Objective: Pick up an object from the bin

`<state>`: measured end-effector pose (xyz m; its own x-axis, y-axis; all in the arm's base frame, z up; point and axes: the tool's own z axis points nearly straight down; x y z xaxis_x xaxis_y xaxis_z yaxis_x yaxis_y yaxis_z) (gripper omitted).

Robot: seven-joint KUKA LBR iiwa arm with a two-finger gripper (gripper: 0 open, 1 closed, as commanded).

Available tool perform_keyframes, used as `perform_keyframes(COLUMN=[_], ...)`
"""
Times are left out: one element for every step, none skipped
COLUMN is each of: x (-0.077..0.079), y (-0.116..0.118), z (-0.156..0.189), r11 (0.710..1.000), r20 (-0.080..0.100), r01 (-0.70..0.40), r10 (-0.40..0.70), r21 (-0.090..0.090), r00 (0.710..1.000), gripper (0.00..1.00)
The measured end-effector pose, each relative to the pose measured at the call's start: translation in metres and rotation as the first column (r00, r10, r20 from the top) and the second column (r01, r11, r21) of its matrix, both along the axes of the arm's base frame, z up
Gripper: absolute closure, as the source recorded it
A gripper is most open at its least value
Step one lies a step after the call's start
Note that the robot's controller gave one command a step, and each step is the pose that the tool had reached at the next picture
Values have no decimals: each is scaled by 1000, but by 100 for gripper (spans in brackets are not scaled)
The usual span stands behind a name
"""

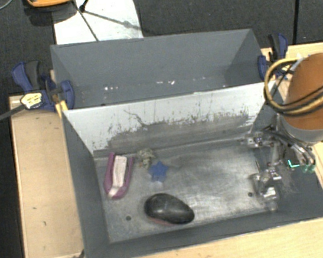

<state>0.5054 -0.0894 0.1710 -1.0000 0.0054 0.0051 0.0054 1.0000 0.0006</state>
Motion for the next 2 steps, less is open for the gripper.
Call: perform_keyframes(x=[32, 67], y=[46, 123], z=[7, -39], r11=[996, 999], r20=[11, 10], r01=[91, -44], r10=[-91, 44], r21=[2, 3], r00=[996, 999], gripper=[0, 0])
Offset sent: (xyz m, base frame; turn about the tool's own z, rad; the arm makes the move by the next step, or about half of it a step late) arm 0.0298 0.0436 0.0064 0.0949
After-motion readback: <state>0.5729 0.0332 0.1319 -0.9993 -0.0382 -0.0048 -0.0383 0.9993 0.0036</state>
